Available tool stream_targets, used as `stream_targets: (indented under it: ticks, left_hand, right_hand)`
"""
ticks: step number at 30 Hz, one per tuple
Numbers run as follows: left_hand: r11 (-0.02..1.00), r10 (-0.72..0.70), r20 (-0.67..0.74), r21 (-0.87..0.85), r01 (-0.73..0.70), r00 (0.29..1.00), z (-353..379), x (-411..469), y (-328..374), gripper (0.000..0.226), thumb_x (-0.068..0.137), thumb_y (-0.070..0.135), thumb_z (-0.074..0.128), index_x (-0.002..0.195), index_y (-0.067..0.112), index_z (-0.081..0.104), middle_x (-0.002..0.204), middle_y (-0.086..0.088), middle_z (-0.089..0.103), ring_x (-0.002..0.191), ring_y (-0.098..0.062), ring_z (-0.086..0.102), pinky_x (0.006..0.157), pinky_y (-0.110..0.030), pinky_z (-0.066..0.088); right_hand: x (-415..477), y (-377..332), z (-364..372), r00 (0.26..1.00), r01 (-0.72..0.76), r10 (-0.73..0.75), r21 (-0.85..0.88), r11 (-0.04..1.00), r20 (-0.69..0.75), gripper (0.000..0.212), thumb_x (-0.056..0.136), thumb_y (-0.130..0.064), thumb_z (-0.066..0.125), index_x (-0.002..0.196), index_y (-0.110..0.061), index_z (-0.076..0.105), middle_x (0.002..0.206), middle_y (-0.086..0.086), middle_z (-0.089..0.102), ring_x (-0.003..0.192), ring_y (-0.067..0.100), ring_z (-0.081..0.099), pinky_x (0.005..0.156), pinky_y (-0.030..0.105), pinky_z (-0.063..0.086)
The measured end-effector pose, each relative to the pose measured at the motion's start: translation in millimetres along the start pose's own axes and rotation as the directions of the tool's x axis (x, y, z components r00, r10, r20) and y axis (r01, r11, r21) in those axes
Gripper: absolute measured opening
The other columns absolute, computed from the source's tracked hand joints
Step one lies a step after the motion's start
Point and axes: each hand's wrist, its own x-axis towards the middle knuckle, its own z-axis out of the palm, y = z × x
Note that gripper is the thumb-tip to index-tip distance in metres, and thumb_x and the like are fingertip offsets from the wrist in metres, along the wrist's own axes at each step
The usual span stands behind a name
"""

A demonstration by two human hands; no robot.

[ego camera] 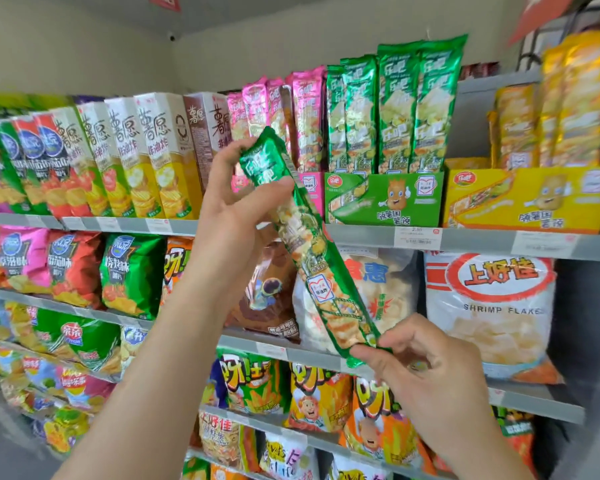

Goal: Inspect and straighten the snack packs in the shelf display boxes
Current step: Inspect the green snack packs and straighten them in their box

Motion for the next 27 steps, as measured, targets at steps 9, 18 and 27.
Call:
stream_targets:
  ticks: [9,18,27]
  left_hand:
    - [0.896,0.208,0.115,0.377,-0.237,0.971,39,39,23,0.045,0.067,0.037,0.084,0.101,0.05,0.056,0.077,-0.002,0.044,0.063,0.0,0.048,0.063,-0.017,0.049]
    - [0.848,0.335,0.378,0.278,-0.451,0.863,95,88,29,0.032,0.082,0.025,0.076,0.106,0.023,0.055,0.094,-0.013,0.07,0.08,-0.013,0.063,0.07,-0.025,0.054]
    - [0.429,0.007,0.482,0.79,-0.438,0.876,98,170,45,0.068,0.072,0.035,0.059,0.139,0.03,0.048,0.139,0.013,0.053,0.121,0.001,0.049,0.106,-0.024,0.035]
  right_hand:
    - [86,-30,-52,0.924,0.039,-0.012,-0.065,0.997,0.382,0.043,0.056,-0.069,0.075,0.073,-0.033,0.06,0.084,-0.008,0.059,0.078,0.006,0.06,0.073,0.023,0.05]
    - [195,-76,-76,0.897,0.293,-0.321,0.134,0.947,0.303,0.095,0.078,-0.012,0.079,0.146,-0.047,0.023,0.115,-0.016,0.064,0.088,0.001,0.067,0.075,0.023,0.056]
    - [286,-117,-130,0.88,0.472,-0.439,0.231,0.851,-0.181,0.059,0.077,-0.008,0.074,0.125,-0.019,0.044,0.083,-0.016,0.072,0.074,0.005,0.069,0.054,0.022,0.053]
